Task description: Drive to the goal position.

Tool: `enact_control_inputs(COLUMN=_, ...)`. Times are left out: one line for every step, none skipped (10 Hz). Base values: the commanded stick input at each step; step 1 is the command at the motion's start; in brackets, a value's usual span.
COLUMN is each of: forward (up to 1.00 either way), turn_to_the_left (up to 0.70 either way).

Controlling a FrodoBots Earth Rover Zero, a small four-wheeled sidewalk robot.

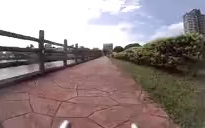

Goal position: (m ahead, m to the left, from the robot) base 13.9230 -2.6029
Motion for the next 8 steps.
enact_control_inputs(forward=1.00, turn_to_the_left=0.00)
enact_control_inputs(forward=1.00, turn_to_the_left=0.00)
enact_control_inputs(forward=1.00, turn_to_the_left=0.00)
enact_control_inputs(forward=1.00, turn_to_the_left=0.00)
enact_control_inputs(forward=1.00, turn_to_the_left=0.00)
enact_control_inputs(forward=1.00, turn_to_the_left=0.00)
enact_control_inputs(forward=1.00, turn_to_the_left=0.00)
enact_control_inputs(forward=1.00, turn_to_the_left=0.00)
